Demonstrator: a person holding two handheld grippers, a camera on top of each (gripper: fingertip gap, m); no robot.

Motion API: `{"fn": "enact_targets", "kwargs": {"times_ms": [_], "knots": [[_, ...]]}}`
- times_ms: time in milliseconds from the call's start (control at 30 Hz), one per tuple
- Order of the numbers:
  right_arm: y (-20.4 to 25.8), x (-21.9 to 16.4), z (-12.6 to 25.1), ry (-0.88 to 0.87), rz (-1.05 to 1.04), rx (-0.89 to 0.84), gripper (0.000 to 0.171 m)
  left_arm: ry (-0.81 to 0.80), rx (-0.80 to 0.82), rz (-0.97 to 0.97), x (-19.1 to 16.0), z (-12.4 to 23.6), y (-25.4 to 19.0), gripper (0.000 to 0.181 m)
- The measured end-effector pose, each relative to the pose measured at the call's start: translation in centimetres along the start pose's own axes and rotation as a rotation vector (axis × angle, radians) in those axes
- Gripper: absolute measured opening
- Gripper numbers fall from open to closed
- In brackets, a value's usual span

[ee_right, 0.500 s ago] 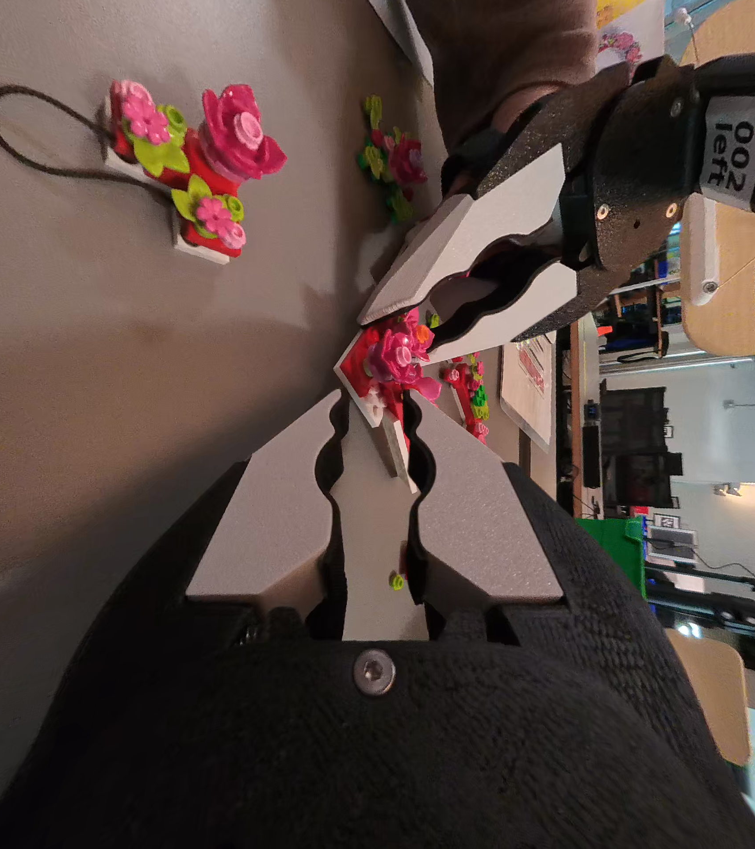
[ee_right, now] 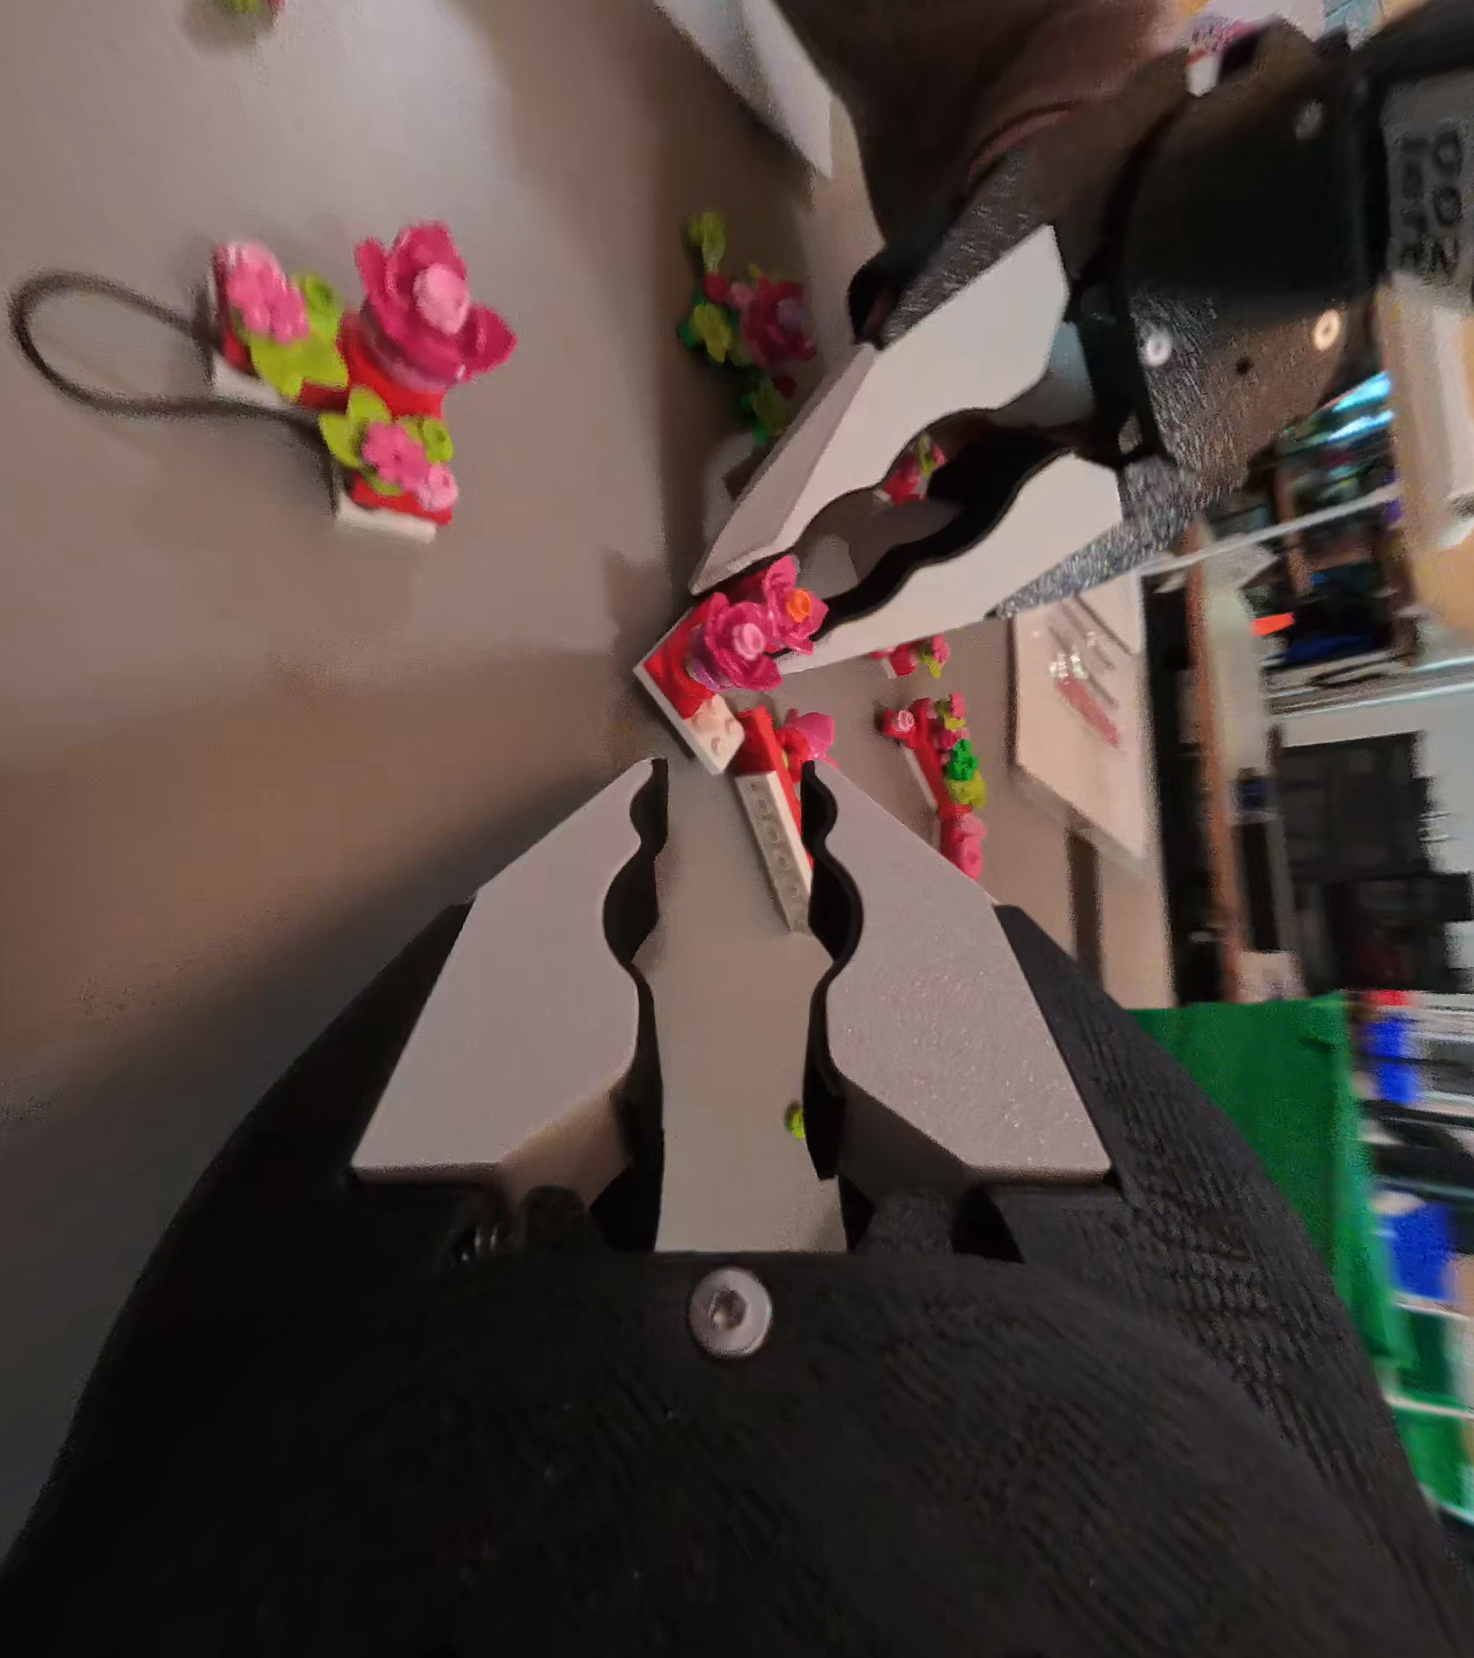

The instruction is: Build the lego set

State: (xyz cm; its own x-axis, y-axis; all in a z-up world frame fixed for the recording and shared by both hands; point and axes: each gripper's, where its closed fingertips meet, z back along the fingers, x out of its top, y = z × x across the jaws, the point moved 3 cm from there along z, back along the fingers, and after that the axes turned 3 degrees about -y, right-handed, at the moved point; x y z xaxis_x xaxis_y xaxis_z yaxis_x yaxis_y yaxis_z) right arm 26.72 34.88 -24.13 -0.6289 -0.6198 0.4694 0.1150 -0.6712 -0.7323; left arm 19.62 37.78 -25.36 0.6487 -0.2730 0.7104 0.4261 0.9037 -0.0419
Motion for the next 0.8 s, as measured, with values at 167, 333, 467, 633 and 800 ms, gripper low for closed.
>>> {"fn": "enact_targets", "kwargs": {"times_ms": [167,333,467,633,800], "knots": [[-1.8,-0.6,0.4,-0.001,-0.159,0.051,0.034,0.057,-0.038,0.004,-0.4,0.1,-0.7,0.018],[-1.9,-2.6,-1.6,0.143,-0.071,0.12,0.027,0.055,-0.054,0.017,-0.6,0.4,-0.8,0.018],[-1.9,-2.5,-1.6,0.132,-0.045,0.1,0.008,-0.003,-0.078,0.037,-0.1,1.0,-0.9,0.018],[-2.8,-0.4,-0.7,-0.017,0.027,-0.103,0.006,-0.057,-0.086,0.061,0.1,1.9,-0.6,0.018],[-2.3,1.0,-0.1,-0.108,0.151,-0.2,0.004,-0.112,-0.139,0.1,0.0,2.7,-0.8,0.018]]}}
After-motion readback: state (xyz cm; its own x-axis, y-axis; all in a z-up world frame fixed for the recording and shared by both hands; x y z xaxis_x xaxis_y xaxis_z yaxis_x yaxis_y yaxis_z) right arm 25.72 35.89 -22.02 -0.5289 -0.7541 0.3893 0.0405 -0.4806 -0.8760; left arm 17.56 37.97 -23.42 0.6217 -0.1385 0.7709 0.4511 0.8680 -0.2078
